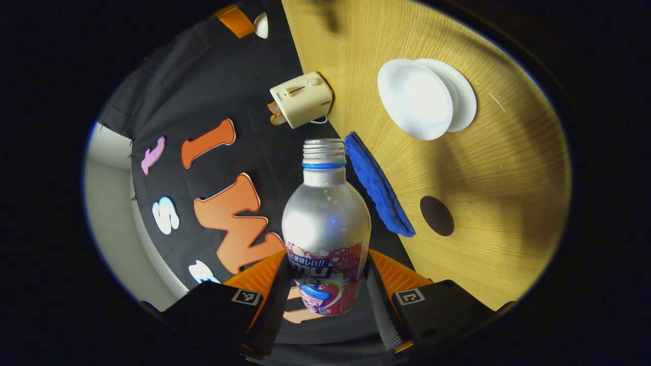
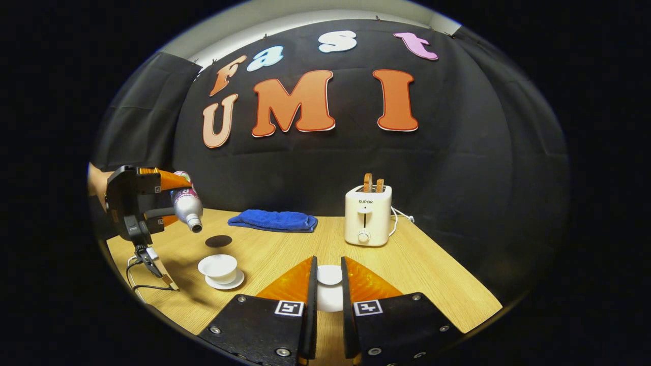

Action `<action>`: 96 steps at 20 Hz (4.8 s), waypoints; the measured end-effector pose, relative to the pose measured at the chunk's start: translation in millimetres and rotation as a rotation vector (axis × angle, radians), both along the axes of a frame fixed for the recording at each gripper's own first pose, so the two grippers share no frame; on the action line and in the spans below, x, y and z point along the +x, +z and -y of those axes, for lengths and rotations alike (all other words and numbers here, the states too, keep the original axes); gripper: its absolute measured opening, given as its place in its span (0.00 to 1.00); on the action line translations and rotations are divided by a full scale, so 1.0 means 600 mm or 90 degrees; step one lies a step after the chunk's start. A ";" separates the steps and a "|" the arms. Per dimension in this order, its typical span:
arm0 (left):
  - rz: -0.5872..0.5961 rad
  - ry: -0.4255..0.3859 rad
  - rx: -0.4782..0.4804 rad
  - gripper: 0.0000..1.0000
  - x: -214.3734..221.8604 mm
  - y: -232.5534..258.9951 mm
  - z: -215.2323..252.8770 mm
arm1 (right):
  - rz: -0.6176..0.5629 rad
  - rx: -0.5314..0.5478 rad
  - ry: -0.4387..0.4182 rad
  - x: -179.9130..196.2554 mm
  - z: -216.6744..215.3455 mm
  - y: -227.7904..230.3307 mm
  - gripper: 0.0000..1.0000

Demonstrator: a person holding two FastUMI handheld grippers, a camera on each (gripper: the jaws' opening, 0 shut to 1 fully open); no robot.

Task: Open the teacup lid with one hand, grasp the water bottle and pour water into the teacup with the other hand; after pouring, place the water bottle on the coaster and then close the teacup lid.

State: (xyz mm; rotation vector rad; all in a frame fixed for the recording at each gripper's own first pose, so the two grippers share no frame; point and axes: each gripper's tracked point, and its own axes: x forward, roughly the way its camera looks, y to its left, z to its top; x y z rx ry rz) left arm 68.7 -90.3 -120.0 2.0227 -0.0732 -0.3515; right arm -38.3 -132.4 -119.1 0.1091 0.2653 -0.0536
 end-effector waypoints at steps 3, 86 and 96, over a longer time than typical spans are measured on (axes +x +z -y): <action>0.011 -0.003 0.016 0.77 0.002 0.008 0.001 | 0.001 -0.002 0.001 -0.003 0.002 0.001 0.22; -0.269 0.419 -1.276 0.79 0.202 -0.185 -0.121 | -0.047 -0.023 0.174 0.144 -0.295 -0.013 0.22; -0.334 0.444 -1.254 0.81 0.192 -0.217 -0.097 | -0.070 -0.010 0.198 0.138 -0.329 -0.042 0.22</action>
